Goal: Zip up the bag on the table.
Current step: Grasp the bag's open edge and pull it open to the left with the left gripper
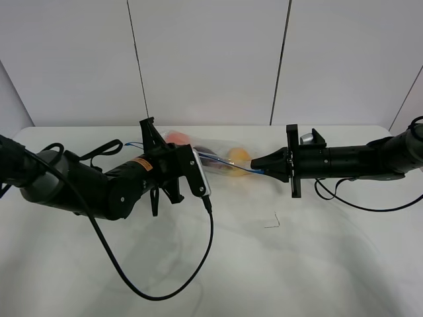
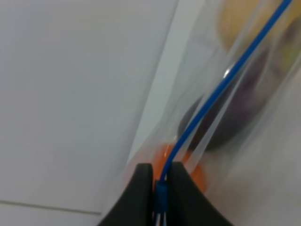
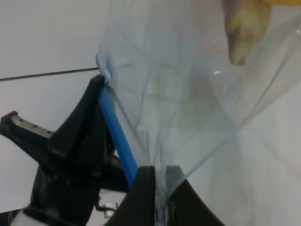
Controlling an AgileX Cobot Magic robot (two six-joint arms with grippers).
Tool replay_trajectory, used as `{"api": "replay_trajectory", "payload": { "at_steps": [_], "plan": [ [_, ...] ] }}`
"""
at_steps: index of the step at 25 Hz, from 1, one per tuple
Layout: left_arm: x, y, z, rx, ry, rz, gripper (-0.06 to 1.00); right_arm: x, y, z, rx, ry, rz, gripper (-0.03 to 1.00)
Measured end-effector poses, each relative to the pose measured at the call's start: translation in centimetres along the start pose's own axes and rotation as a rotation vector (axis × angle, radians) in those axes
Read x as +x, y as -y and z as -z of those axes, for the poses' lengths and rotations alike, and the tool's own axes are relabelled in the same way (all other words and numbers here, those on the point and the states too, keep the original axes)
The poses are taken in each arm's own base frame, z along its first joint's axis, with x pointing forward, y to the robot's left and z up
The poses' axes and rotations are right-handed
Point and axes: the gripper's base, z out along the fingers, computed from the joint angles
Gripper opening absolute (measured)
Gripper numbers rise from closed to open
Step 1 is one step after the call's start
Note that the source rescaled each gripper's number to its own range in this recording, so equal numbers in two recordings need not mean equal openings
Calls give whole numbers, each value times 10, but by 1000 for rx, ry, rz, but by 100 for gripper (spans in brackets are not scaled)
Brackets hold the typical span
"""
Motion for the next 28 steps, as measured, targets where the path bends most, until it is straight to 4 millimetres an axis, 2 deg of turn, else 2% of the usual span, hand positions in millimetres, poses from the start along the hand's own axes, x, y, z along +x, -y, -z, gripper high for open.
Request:
{"api": "replay_trajectory", "payload": {
  "at_steps": [13, 19, 28],
  "plan": [
    [49, -24, -8, -35, -94, -26, 0, 0, 0, 0, 1, 1, 0, 0],
    [78, -38, -8, -65, -161, -24, 0, 0, 0, 0, 4, -2, 1, 0],
    [88, -42, -7, -76, -185, -22, 0, 0, 0, 0, 5, -4, 2, 0]
  ]
}}
